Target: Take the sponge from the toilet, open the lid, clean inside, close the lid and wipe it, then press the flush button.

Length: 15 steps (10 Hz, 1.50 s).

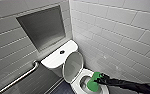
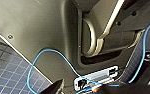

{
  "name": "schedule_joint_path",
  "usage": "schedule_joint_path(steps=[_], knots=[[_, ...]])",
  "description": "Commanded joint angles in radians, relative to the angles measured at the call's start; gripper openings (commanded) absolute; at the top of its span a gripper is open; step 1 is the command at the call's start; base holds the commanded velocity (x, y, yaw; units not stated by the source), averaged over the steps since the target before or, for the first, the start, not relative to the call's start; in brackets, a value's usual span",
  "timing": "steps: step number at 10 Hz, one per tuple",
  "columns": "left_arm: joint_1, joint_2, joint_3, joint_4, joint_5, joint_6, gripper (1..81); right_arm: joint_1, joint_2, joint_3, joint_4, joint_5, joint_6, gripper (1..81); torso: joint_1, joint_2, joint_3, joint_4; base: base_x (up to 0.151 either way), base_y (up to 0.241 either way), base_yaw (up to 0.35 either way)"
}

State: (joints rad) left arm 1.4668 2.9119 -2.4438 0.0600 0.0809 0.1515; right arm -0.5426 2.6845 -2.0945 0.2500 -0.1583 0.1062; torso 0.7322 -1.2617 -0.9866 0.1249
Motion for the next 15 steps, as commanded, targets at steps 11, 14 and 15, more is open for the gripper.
schedule_joint_path(steps=[11,14,15], knots=[[0.005,-0.008,0.006,-0.016,0.091,-0.007,81.1,0.17,0.068,-0.041,0.002,-0.037,-0.002,1.0,0.002,0.003,-0.099,0.0,0.016,0.0,0.0],[0.004,-0.009,0.006,-0.014,0.094,-0.007,81.1,0.19,0.108,-0.068,0.0,-0.037,-0.002,1.0,0.002,0.003,-0.104,0.0,0.0,0.0,0.0],[0.005,-0.011,0.008,-0.014,0.094,-0.007,81.1,0.193,0.117,-0.076,0.0,-0.037,-0.002,1.0,0.002,0.003,-0.104,0.0,0.0,0.0,0.0]])
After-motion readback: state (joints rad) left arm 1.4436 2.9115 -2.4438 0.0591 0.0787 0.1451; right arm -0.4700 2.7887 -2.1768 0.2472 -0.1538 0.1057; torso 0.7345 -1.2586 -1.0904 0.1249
